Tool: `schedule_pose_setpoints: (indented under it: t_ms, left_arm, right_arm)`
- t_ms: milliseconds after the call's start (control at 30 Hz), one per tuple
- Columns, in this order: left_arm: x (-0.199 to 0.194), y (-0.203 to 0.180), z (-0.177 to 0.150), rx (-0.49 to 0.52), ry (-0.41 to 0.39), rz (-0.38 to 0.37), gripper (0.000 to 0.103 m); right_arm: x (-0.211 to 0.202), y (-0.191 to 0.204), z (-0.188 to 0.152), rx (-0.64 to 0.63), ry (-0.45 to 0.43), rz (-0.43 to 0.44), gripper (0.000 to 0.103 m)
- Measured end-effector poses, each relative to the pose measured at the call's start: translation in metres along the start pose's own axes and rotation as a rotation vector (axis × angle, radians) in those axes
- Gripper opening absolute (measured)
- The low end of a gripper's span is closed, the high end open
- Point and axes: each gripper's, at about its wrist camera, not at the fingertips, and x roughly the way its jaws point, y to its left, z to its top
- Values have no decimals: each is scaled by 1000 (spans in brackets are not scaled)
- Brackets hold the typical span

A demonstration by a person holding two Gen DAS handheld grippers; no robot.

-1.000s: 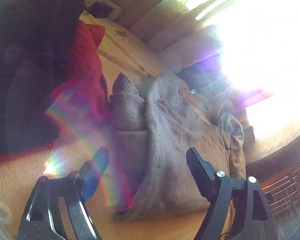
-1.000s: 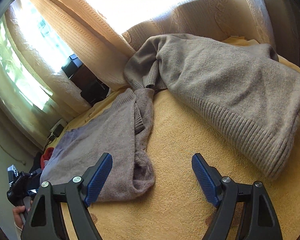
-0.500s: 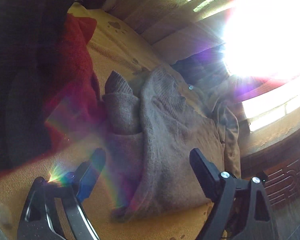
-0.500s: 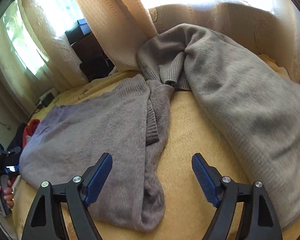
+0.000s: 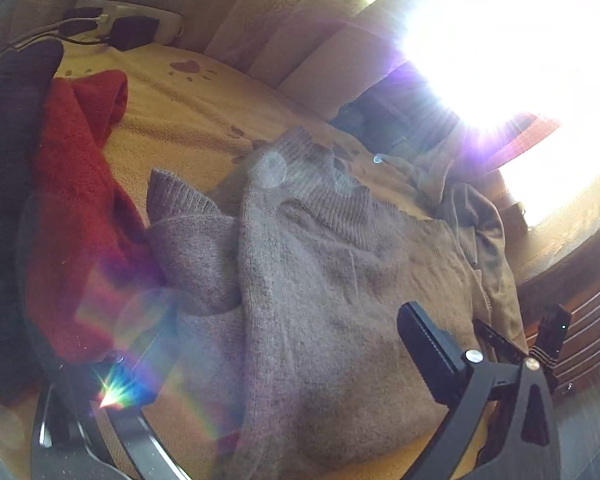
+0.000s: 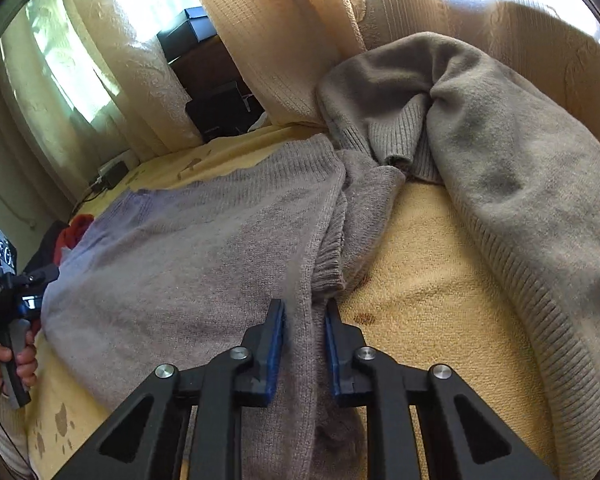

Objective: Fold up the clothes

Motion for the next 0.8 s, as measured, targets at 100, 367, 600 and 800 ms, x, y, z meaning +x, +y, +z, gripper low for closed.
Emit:
schedule_pose_setpoints:
  t_ms: [100, 367, 600, 800]
  left_arm:
    - [2, -2, -1, 9, 3, 3, 43]
    - [7, -8, -3, 34, 12, 11, 43]
    - [15, -20, -6, 79, 13, 59, 74]
    - [12, -13, -5, 13, 35, 77, 27]
  right_arm:
    - [1, 0, 1, 4, 4, 6, 20]
    - [1, -6, 2, 39, 11, 56, 25]
    - [2, 6, 2, -12, 17, 17, 33]
    - [-9, 12, 2, 3, 11, 28, 15]
